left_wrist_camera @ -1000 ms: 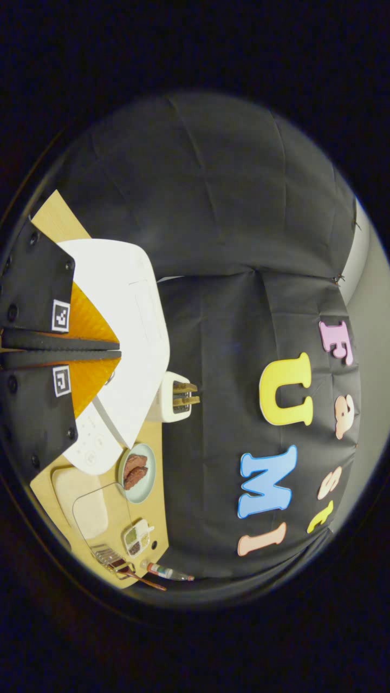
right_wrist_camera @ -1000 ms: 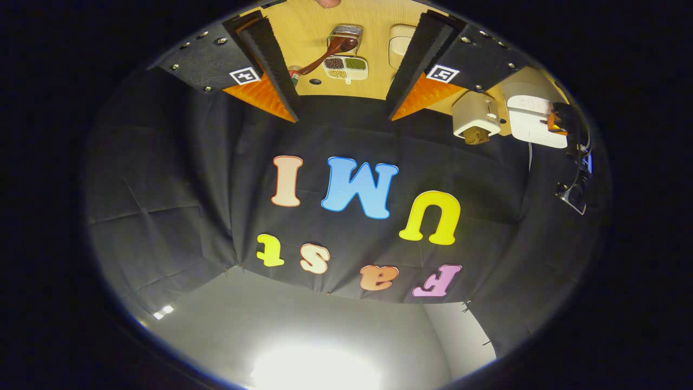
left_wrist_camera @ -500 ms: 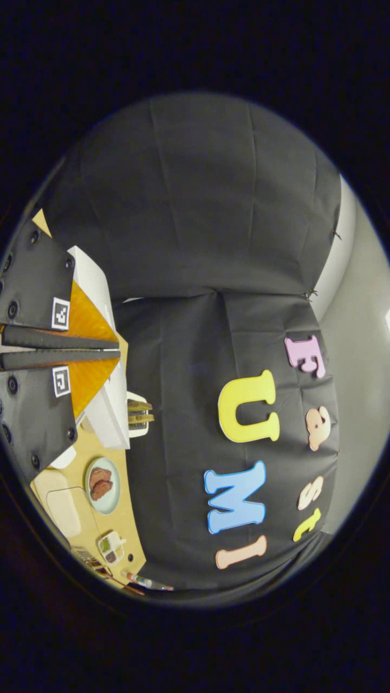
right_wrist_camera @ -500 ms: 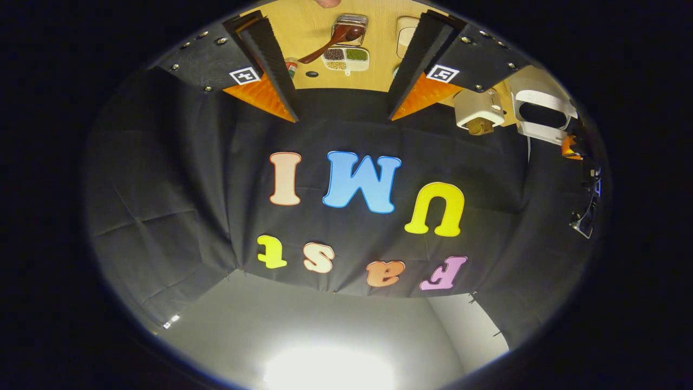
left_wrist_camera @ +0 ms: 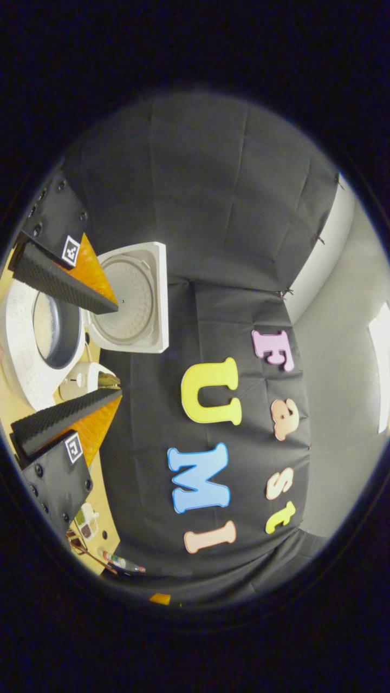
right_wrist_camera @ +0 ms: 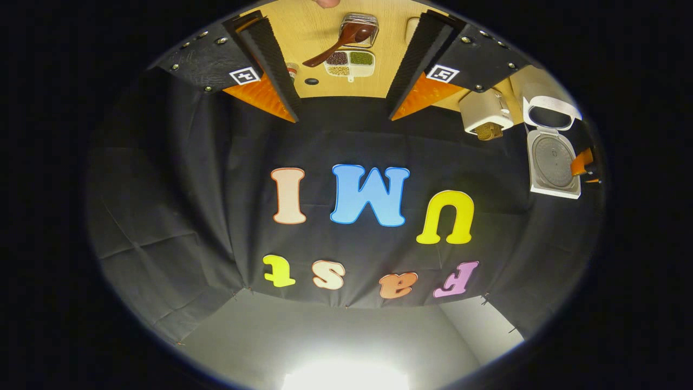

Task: Close the left gripper, press the button to open the rice cooker; take a wooden spoon from the chopstick holder with the right hand, scoop a spoonful of rice and pour it into the rice cooker, then put the wooden spoon back into the chopstick holder.

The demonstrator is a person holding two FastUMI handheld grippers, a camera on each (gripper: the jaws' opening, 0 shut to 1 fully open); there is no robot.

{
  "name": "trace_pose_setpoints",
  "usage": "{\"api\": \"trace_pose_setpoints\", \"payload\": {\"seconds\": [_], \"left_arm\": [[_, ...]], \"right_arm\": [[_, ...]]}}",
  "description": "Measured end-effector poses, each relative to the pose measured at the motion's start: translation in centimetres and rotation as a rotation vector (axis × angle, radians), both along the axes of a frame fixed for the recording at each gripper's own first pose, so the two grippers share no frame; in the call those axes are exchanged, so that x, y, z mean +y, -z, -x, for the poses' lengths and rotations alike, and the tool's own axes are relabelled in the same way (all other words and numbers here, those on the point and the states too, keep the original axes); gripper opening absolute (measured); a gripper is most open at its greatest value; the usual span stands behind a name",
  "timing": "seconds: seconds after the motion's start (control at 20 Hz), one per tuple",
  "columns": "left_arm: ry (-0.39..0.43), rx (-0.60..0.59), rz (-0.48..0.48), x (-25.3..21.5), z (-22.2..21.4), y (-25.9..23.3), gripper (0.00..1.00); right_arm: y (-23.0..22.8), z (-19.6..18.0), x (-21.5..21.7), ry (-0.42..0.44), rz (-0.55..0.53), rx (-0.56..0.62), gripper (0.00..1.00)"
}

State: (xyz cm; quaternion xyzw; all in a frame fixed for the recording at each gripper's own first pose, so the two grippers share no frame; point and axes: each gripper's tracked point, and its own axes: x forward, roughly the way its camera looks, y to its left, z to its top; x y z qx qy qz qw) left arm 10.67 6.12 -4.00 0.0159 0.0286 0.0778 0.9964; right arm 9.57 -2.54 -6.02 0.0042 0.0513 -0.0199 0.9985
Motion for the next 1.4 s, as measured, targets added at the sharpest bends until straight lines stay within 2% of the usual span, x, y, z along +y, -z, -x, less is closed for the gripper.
{"api": "trace_pose_setpoints", "payload": {"seconds": [0.1, 0.25, 0.3, 0.35, 0.55, 0.65, 0.8, 0.9, 1.0, 1.2, 1.25, 1.4], "left_arm": [[0.007, -0.02, -0.007, -1.0, 0.6, -1.3, 0.92], [0.014, -0.029, 0.001, -2.3, 1.4, -2.1, 0.99], [0.01, -0.027, -0.001, -2.5, 1.7, -2.2, 0.99], [0.005, -0.028, -0.007, -2.6, 2.0, -2.3, 0.92], [-0.019, -0.025, -0.03, -2.7, 3.1, -2.8, 0.92], [-0.041, -0.006, -0.036, -2.3, 3.5, -2.6, 0.99], [-0.079, 0.012, -0.048, -1.8, 4.3, -2.4, 0.92], [-0.101, 0.018, -0.064, -1.4, 4.7, -2.6, 0.95], [-0.12, 0.021, -0.081, -1.4, 5.5, -2.6, 0.92], [-0.142, 0.027, -0.108, -1.5, 6.1, -2.9, 0.92], [-0.146, 0.028, -0.112, -1.6, 6.2, -2.9, 0.99], [-0.16, 0.03, -0.12, -1.6, 6.6, -3.0, 0.91]], "right_arm": [[0.9, -1.0, -0.8, -0.001, -0.009, 0.013, 0.96], [2.6, -2.5, -2.0, -0.005, -0.026, 0.043, 0.96], [3.3, -3.1, -2.2, -0.009, -0.036, 0.058, 0.96], [4.2, -3.6, -2.5, -0.011, -0.048, 0.074, 0.96], [8.2, -5.4, -3.5, -0.005, -0.086, 0.148, 0.96], [10.7, -6.2, -4.0, -0.001, -0.107, 0.201, 0.96], [14.3, -7.0, -4.7, 0.012, -0.166, 0.281, 0.96], [16.3, -7.6, -5.3, 0.027, -0.21, 0.325, 0.96], [18.3, -7.8, -5.5, 0.037, -0.252, 0.367, 0.96], [21.2, -8.0, -5.0, 0.02, -0.3, 0.441, 0.96], [21.9, -8.1, -4.7, 0.011, -0.313, 0.461, 0.96], [23.7, -8.0, -3.7, -0.009, -0.361, 0.522, 0.96]]}}
